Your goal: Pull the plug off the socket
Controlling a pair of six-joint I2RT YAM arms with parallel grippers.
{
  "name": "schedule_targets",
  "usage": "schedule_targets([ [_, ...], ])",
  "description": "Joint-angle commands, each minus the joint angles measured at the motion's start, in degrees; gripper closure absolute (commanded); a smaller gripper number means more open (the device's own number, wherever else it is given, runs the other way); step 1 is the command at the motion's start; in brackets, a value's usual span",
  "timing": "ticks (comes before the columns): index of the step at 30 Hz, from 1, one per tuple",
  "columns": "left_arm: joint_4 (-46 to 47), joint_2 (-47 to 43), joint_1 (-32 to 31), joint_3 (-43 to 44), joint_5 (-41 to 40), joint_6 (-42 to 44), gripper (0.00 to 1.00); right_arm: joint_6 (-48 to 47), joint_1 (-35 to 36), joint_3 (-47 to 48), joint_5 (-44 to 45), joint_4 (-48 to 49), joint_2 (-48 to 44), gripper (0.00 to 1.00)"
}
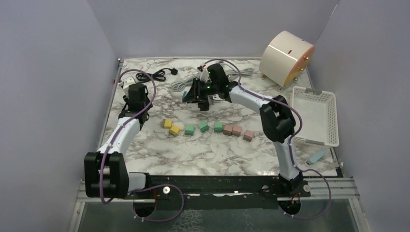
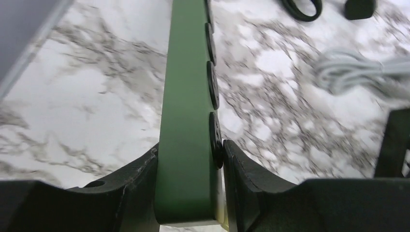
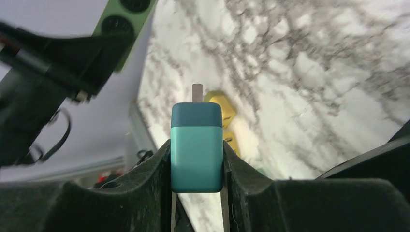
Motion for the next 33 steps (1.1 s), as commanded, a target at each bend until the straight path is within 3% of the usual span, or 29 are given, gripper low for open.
schedule_targets([
  [1, 5.09, -0.43, 0.91, 3.62, -10.76, -0.33, 1.0, 5.66, -1.84, -5.53, -16.4, 13.49, -2.64, 0.99],
  [3, 8.05, 0.65, 1.4, 4.04, -6.81, 0.97, 1.0, -6.05, -0.48, 4.33, -8.75, -4.14, -0.17, 0.99],
  [7, 13.52, 3.1, 3.66, 2.73, 5.49, -0.55, 1.0, -9.93, 0.33, 8.45, -14.32, -6.4, 1.2, 0.99],
  [9, 15.42, 4.92, 5.98, 1.98, 11.81, -3.92, 1.0, -15.48, 1.85, 13.77, -13.33, -12.79, 2.8, 0.99],
  [13, 11.38, 11.99, 8.93, 5.85, 18.32, -6.28, 1.0, -21.91, 5.59, 19.18, -13.48, -18.91, 4.87, 0.99],
  [17, 3.6, 20.63, 13.09, 11.27, 26.92, -7.59, 0.91, -24.22, 8.37, 22.83, -11.74, -22.43, 8.73, 0.99],
  [21, 5.3, 21.71, 14.88, 8.58, 30.93, -9.82, 0.81, -25.38, 9.09, 24.45, -9.61, -23.66, 12.58, 0.99],
  [24, 5.13, 20.66, 15.05, 7.32, 30.94, -10.01, 0.68, -25.72, 9.23, 26.75, -10.3, -25.0, 15.08, 0.99],
  [26, 4.63, 19.68, 15.06, 6.79, 30.82, -9.87, 0.55, -26.0, 9.69, 28.38, -11.81, -25.85, 15.85, 0.99],
  [28, 3.93, 18.29, 15.1, 6.05, 29.96, -9.69, 0.32, -26.25, 10.56, 29.45, -13.11, -26.57, 15.77, 0.97],
  [29, 3.77, 17.74, 15.12, 5.71, 29.62, -9.47, 0.12, -26.57, 11.27, 29.65, -13.26, -27.01, 15.54, 0.95],
  [30, 3.33, 17.11, 15.13, 5.38, 29.11, -9.39, 0.03, -27.09, 11.99, 29.53, -13.1, -27.77, 15.25, 0.93],
  [33, 1.81, 15.67, 15.11, 4.91, 27.99, -9.02, 0.01, -27.96, 14.01, 28.32, -12.93, -30.7, 14.9, 0.91],
])
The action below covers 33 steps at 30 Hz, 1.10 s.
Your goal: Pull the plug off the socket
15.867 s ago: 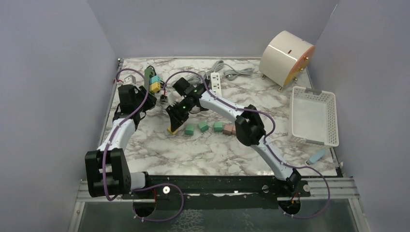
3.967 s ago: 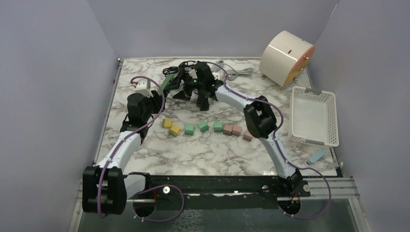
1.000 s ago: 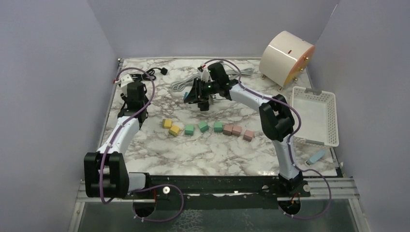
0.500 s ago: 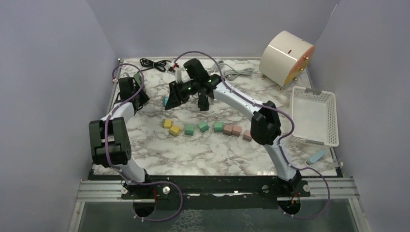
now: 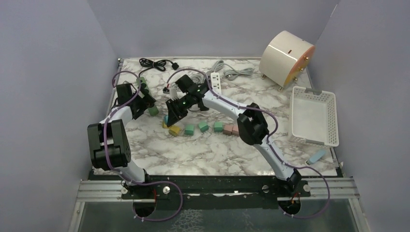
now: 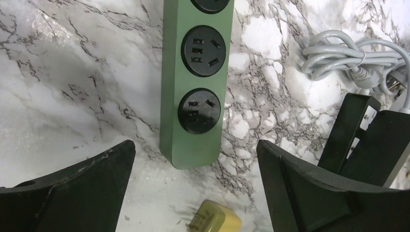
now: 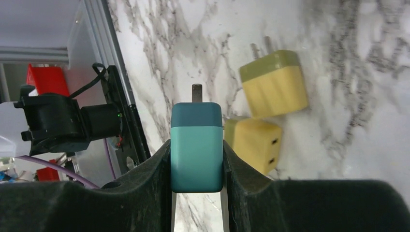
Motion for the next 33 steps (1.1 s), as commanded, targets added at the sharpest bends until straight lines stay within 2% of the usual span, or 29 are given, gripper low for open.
schedule_targets([
  [1, -2.74, -4.42, 0.45, -0.83, -0.97, 0.41, 0.01, -2.71, 4.04, 0.86, -2.39, -4.81, -2.23, 0.9],
  [9, -3.92, -11.97, 0.53, -4.14, -6.34, 1.81, 0.01, -3.88, 7.45, -3.94, -0.92, -8.02, -1.84, 0.79],
  [18, -5.4, -16.1, 0.56, -6.04, -7.51, 3.72, 0.01, 1.12, 7.8, 0.35, 1.86, -7.17, 0.0, 0.39],
  [27, -4.91, -21.03, 0.56, -11.47, -4.43, 1.62, 0.01, 1.59, 7.67, 1.48, 7.64, -9.26, -1.92, 0.37],
  [33, -4.93, -25.54, 0.52, -12.79, -2.39, 4.22, 0.02, 0.75, 6.03, -7.11, 11.86, -5.67, -13.55, 0.37],
])
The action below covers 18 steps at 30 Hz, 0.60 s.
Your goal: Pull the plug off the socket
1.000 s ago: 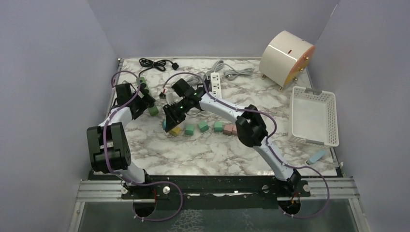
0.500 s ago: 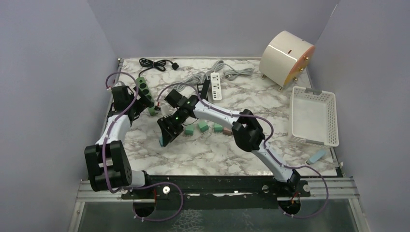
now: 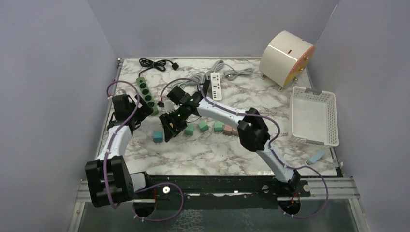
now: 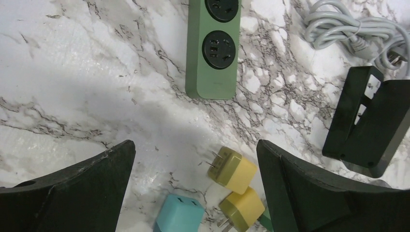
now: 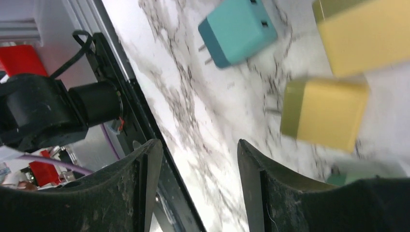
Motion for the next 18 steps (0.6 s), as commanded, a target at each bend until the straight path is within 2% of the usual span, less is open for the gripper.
schedule_targets([
  [1, 1.13, -4.5, 0.45, -0.14, 3.68, 2.98, 0.02, -0.91, -1.49, -8.05, 6.96, 3.62, -14.4, 0.37],
  [3, 3.06, -6.11, 0.45, -0.11, 7.64, 5.42, 0.02, -1.7, -2.04, -14.61, 13.6, 7.73, -21.6, 0.28],
  [7, 8.06, -10.48, -0.2, -0.88, 13.73, 6.29, 0.01, -3.21, -2.45, -31.78, 28.69, 20.98, -38.87, 0.01],
  [11, 8.77, -14.14, -1.45, 1.35, 12.58, 7.91, 0.01, -1.93, -2.68, -41.87, 41.2, 27.77, -51.46, 0.0],
  [16, 7.85, -15.42, -3.38, 8.01, 13.6, 8.13, 0.01, -0.49, -2.73, -44.21, 54.03, 24.87, -59.76, 0.0],
  [18, 7.23, -15.57, -6.14, 10.66, 11.06, 8.82, 0.01, -2.09, -2.76, -46.39, 58.57, 24.66, -63.87, 0.0],
])
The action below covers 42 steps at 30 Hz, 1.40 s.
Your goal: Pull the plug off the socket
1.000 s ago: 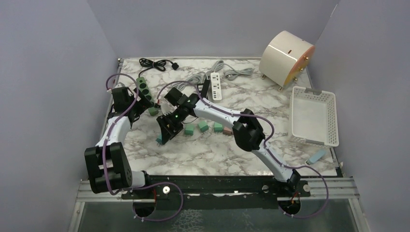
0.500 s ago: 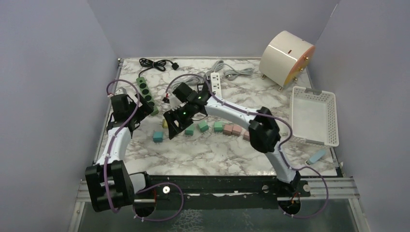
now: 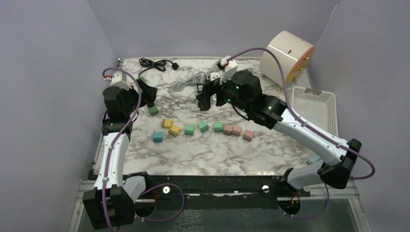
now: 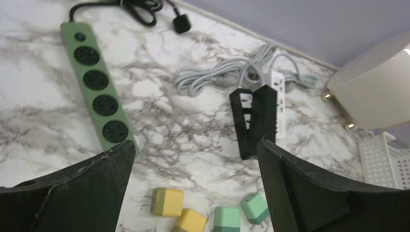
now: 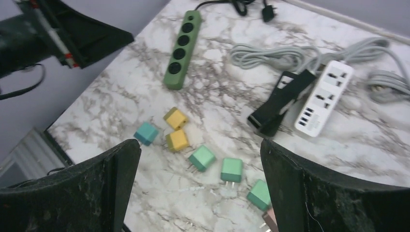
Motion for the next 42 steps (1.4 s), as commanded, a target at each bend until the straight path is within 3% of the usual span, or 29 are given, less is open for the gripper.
schedule_targets([
  [1, 0.05, -1.35, -5.73, 7.45, -3.55, 3.02, 0.01, -1.64, 0.15, -4.85, 16.95, -0.3, -6.4, 0.0],
  [5, -3.9, 1.51, -16.28, 14.1, -15.17, 8.63, 0.01, -2.03, 0.07, -5.5, 23.98, -6.39, -11.41, 0.0],
  [9, -2.19, 1.24, -20.26, 15.55, -14.83, 9.36, 0.01, -2.56, -0.67, -10.26, 24.22, -6.98, -15.99, 0.0],
  [17, 0.46, 1.66, -21.41, 13.97, -11.28, 10.95, 0.01, 1.9, -9.16, -15.62, 0.33, -2.94, -15.62, 0.0],
  [22, 4.09, 2.37, -21.41, 11.21, -10.52, 8.94, 0.01, 6.24, -26.99, -18.55, -16.69, -0.13, -14.53, 0.0],
  [31, 3.96, -0.18, -21.39, 10.75, -10.13, 9.27, 0.01, 3.72, -29.88, -21.39, -3.05, 0.13, -19.08, 0.0],
  [42, 0.72, -2.59, -21.4, 10.42, -12.88, 11.67, 0.01, 1.51, -29.88, -23.95, 2.25, 0.39, -20.6, 0.0],
])
